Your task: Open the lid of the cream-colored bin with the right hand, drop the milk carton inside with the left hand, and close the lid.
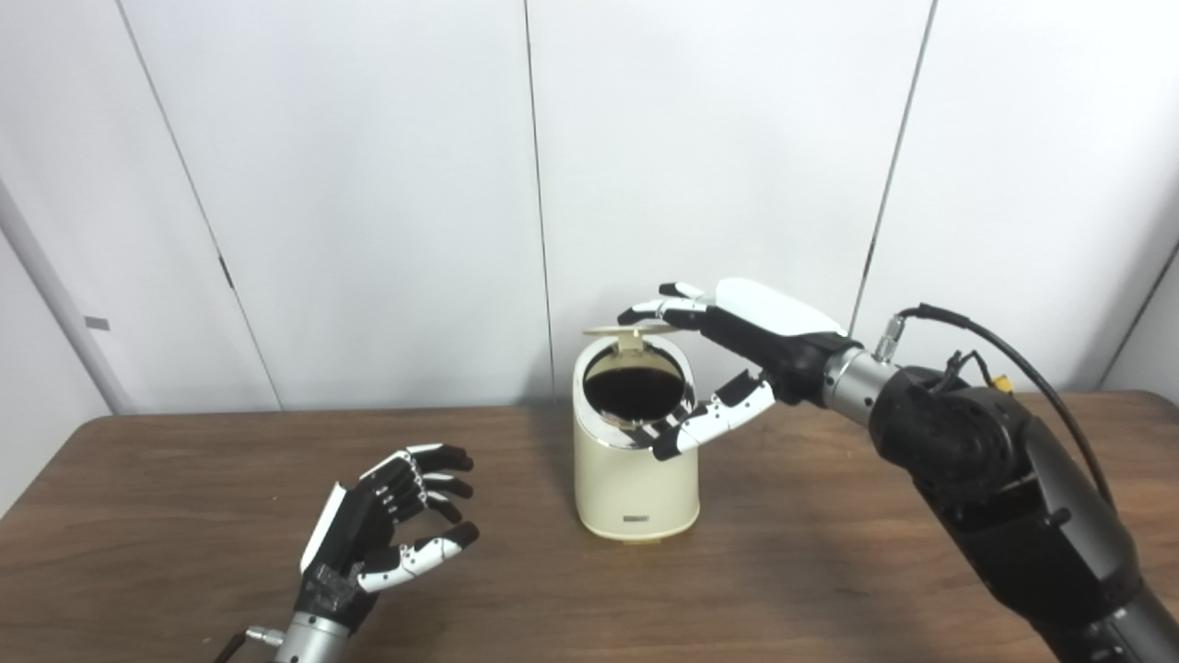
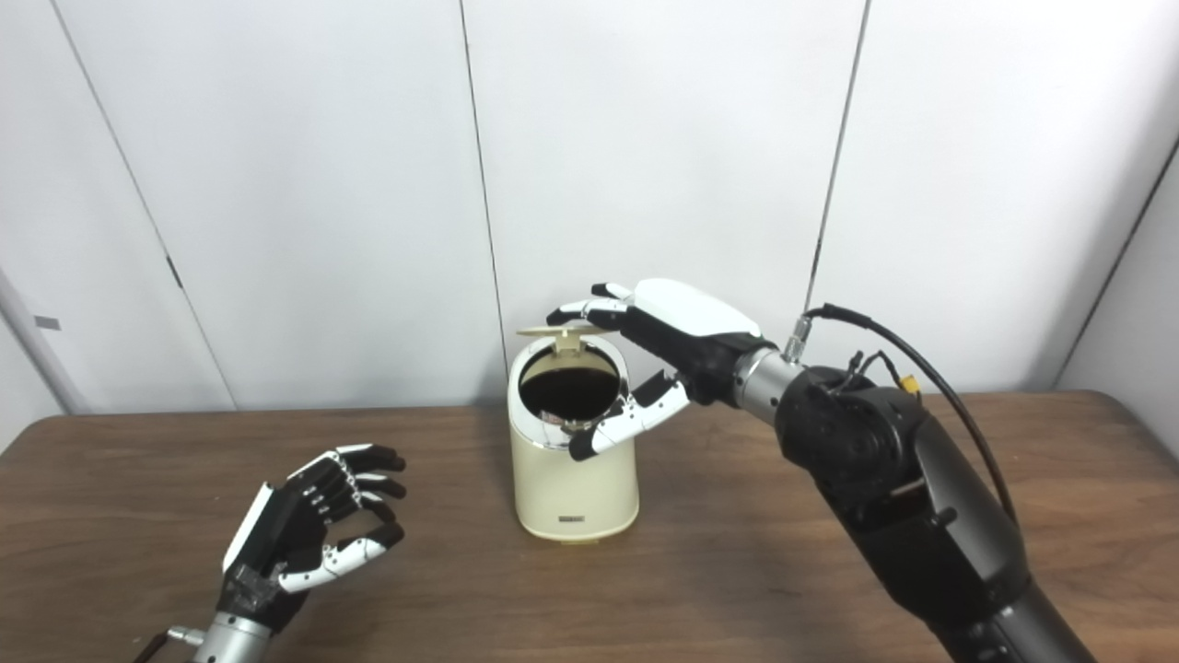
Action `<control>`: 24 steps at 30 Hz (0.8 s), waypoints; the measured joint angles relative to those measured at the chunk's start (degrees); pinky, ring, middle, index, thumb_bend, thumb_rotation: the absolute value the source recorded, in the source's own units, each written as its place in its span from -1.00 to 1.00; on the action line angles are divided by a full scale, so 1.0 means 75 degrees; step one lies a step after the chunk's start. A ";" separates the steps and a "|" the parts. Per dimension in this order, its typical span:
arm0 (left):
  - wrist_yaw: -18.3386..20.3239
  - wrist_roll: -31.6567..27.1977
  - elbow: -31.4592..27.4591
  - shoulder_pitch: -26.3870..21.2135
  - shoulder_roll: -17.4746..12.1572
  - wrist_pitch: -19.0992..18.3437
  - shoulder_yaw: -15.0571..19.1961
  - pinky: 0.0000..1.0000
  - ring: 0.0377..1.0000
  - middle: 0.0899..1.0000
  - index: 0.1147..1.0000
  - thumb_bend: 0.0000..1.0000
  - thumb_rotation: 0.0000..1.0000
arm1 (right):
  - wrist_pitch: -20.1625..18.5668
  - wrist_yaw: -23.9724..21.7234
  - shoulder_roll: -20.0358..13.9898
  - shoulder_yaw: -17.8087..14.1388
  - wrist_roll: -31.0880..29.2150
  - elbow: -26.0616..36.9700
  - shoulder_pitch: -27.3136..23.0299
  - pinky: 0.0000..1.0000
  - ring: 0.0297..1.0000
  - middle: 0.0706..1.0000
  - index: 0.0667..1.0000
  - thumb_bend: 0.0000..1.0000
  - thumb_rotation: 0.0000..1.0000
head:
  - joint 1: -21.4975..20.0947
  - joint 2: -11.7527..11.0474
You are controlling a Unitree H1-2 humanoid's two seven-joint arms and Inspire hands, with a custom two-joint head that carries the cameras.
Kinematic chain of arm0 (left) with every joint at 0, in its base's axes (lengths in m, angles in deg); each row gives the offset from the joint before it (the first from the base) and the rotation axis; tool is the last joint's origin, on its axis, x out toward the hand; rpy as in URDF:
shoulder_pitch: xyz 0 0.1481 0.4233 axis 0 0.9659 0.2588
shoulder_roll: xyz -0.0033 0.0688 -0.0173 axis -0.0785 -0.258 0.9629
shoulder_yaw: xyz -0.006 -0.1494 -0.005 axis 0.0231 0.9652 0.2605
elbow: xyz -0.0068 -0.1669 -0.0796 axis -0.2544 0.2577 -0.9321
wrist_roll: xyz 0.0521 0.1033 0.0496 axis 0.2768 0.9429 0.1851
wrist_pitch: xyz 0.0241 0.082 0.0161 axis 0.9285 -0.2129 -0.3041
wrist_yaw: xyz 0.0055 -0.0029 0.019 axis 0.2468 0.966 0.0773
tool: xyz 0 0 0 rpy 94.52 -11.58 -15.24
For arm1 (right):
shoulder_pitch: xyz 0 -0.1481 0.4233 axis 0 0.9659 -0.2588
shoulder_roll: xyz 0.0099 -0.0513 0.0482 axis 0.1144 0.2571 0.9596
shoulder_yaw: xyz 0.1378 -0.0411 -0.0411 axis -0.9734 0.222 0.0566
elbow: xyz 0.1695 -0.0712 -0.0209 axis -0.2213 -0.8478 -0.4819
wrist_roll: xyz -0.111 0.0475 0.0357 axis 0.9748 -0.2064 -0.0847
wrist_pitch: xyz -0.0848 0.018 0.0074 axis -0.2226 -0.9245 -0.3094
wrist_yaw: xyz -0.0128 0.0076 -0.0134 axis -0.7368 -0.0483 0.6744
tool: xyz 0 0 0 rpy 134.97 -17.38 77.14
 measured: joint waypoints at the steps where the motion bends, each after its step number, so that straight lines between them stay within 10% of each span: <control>1: -0.0011 -0.0002 -0.0003 0.0000 0.0005 0.0000 0.0000 -0.03 0.20 0.35 0.35 0.33 -0.89 | 0.0013 -0.0009 -0.0029 0.0001 -0.0004 0.0011 0.0027 0.83 1.00 0.79 0.71 0.50 0.01 | 0.0000 0.0012; 24: -0.0148 0.0119 -0.0051 0.0010 0.0034 0.0001 -0.0044 -0.03 0.20 0.37 0.36 0.37 -0.76 | -0.0066 -0.0628 -0.0124 0.0034 0.0009 0.0455 0.0075 0.83 1.00 0.78 0.74 0.53 -0.08 | 0.0082 0.0293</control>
